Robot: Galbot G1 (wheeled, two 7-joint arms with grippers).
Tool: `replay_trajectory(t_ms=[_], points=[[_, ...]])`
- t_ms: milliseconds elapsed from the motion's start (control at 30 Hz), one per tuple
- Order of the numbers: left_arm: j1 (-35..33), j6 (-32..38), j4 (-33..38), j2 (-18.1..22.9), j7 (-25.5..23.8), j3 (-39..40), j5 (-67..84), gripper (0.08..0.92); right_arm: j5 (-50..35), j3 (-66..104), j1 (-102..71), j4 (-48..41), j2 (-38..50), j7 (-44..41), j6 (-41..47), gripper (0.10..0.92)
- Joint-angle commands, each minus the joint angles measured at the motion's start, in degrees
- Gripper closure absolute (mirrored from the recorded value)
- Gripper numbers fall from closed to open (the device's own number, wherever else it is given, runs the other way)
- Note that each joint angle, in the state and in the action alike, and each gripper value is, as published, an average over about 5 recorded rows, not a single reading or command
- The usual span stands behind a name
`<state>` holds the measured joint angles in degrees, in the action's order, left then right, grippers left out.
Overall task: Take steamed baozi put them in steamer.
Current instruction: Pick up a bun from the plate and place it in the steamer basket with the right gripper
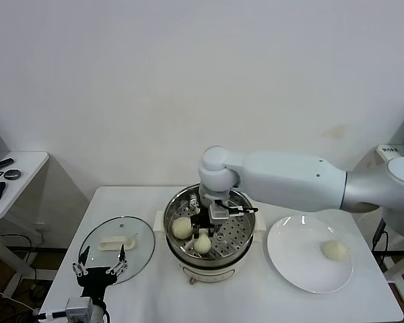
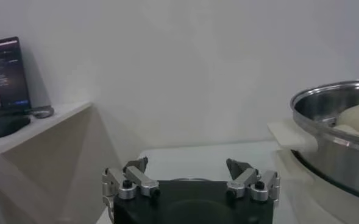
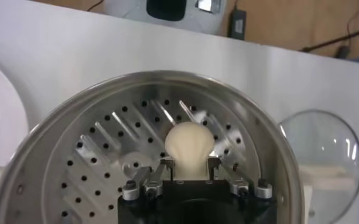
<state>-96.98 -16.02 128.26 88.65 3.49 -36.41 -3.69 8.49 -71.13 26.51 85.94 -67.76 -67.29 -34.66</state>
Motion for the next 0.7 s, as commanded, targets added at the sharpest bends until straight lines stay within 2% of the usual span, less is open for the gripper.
replay_trajectory(t_ms=[33,200,533,700], points=[[0.16,-0.09,-0.01,-0.04,-0.07,-0.12,0.19,0.177,1.28,-1.87,-0.33,0.23,-1.64,0.11,-1.09,0.652],[0.22,-0.10,-0.11,-0.02,-0.17,-0.14,0.20,0.177,0.97,-2.30,0.46,0.69,-1.07,-0.10,-0.46,0.625],[0.84,-0.12,-0.54,0.29,-0.31,0.22,0.13,0.177,-0.82,-0.40,3.78,2.59,1.33,-0.83,1.52,0.345],[0.85,-0.12,-0.90,0.35,-0.35,0.28,0.11,0.177,-4.57,0.22,7.41,5.34,6.15,-1.47,2.85,0.229]])
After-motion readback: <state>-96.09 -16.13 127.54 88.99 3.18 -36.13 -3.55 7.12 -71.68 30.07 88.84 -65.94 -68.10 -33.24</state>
